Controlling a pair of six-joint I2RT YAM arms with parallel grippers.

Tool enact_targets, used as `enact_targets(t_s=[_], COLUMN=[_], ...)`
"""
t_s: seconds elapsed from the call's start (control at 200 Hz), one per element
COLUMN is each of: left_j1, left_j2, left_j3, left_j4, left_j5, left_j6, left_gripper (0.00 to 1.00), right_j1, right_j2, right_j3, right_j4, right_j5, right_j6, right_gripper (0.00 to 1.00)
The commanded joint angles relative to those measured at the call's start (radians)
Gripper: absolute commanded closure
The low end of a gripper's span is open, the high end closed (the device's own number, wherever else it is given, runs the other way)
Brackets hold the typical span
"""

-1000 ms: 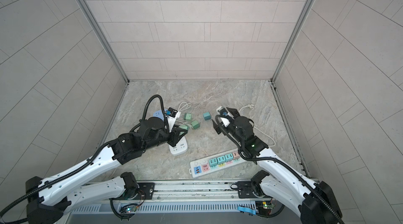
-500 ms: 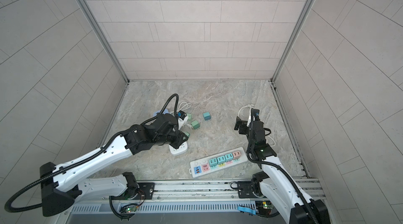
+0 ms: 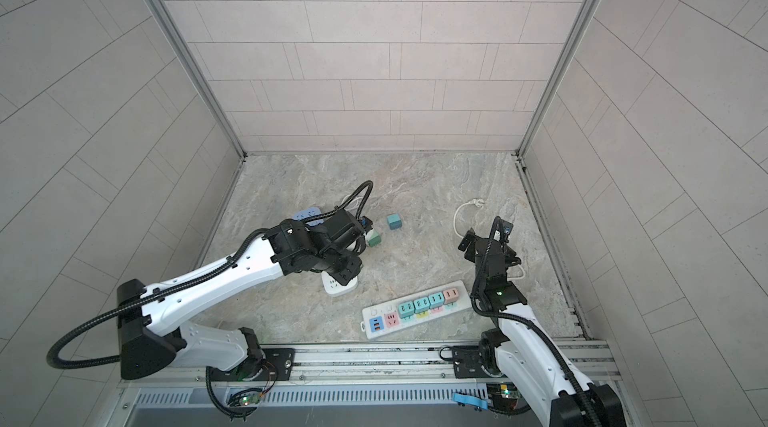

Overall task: Insert the plug
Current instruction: 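Open and withdraw the right gripper while the left gripper carries the adapter toward the strip, then press the green adapter down into the strip socket with the left gripper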

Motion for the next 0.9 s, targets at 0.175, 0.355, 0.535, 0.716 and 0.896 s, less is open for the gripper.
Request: enact_targets(t_s=[0.175,0.355,0.535,0.716,0.896], left_j1=[-0.061,-0.105,-0.15,-0.231,-0.241], left_j2=[0.083,0.144,0.227,0.293,0.334], left_j3=[0.036,0.097,0.16,0.194,0.197], left_j4=[-0.074,-0.116,-0.122,-0.116,-0.106], left_j5=[-0.018,-0.028,-0.006,-0.011,0.024], left_j6=[0.068,0.091,0.11,0.126,0.147], left_gripper=[1.0,1.0,1.0,1.0,1.0], right_j1=[-0.002,-0.003,-0.003,-0.002,-0.003], right_j2=[0.007,-0.012,0.004,0.005,0.015], right_j3=[0.009,-0.002,0.008,0.008,0.013], right_j4=[-0.025,-0.028,-0.03,-0.033,-0.034], right_j5=[0.015,0.021,0.02,0.025,0.029], right_j6=[0.036,0.04,0.042,0.046,0.049], right_gripper=[0.01,0.01,0.02,0.01,0.01])
